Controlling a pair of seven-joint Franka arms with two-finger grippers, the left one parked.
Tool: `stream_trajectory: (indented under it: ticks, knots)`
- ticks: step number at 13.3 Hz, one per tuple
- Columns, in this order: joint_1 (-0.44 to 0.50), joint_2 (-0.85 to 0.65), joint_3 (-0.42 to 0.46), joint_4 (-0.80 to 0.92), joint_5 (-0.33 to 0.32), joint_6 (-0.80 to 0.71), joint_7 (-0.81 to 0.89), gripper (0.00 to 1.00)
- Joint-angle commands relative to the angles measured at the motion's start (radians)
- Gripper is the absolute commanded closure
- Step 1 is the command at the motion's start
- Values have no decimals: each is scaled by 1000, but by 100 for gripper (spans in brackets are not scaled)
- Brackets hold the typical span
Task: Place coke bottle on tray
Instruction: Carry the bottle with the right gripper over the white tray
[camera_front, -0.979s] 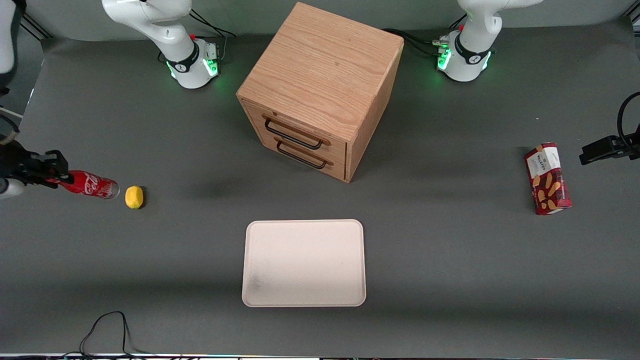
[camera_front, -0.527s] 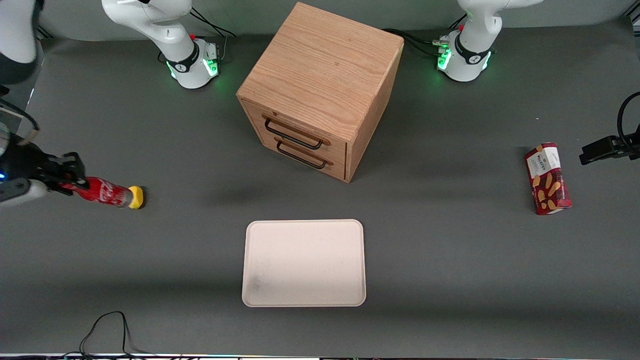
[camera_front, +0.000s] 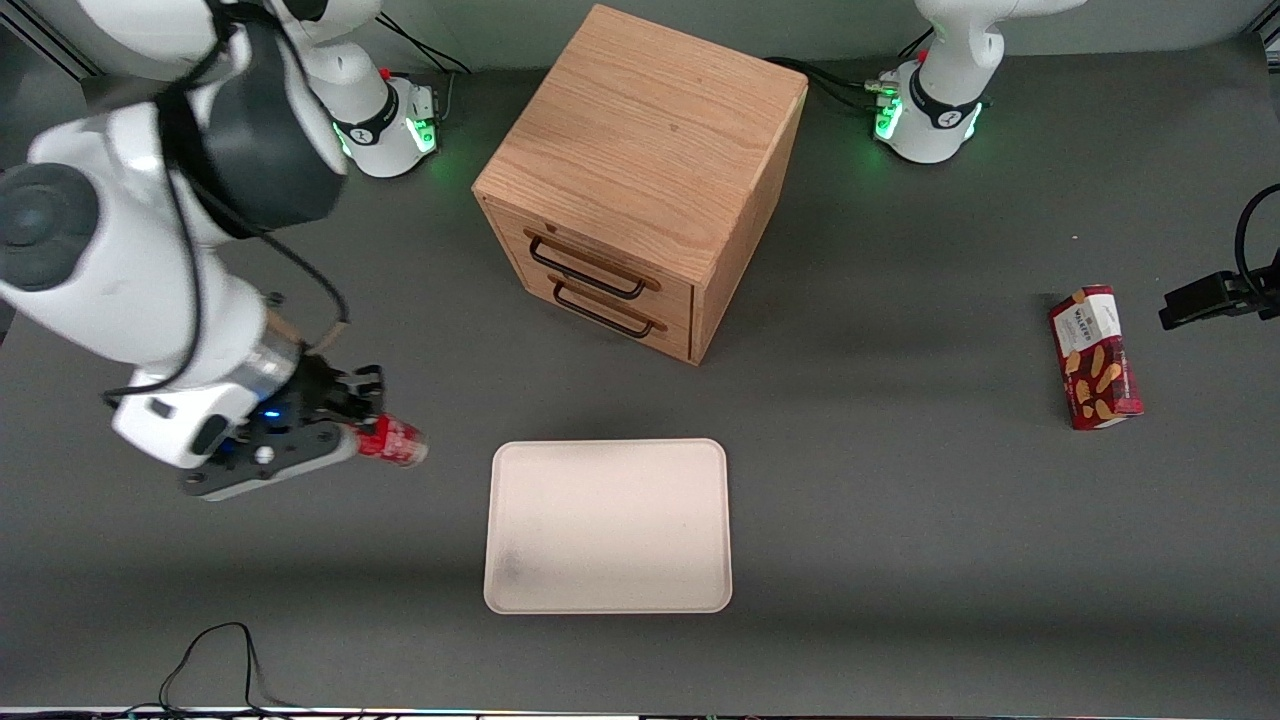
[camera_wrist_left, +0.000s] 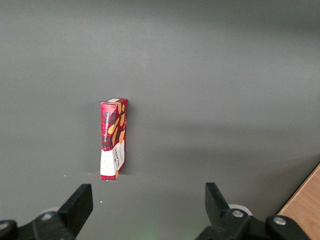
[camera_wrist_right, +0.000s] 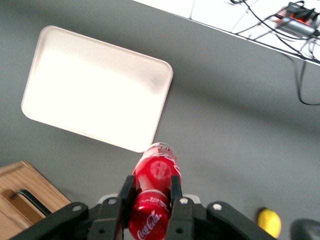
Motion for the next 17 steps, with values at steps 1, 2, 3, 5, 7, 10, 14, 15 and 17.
stream_trajectory:
  ticks: [1,2,3,5,7,10,14,15,17]
  knots:
    - [58,64,-22,136,-7,-21,101,90]
    - [61,64,-19,136,-7,-21,116,90]
    - [61,64,-15,136,-7,-19,117,90]
    - [59,64,-10,132,-7,20,117,90]
    - [59,109,-10,126,-7,95,117,89]
    - [55,176,-15,97,-7,219,117,89]
    - [50,279,-11,86,0,313,107,89]
    - [50,299,-11,84,3,336,106,89]
    - [49,337,-10,84,8,385,106,88]
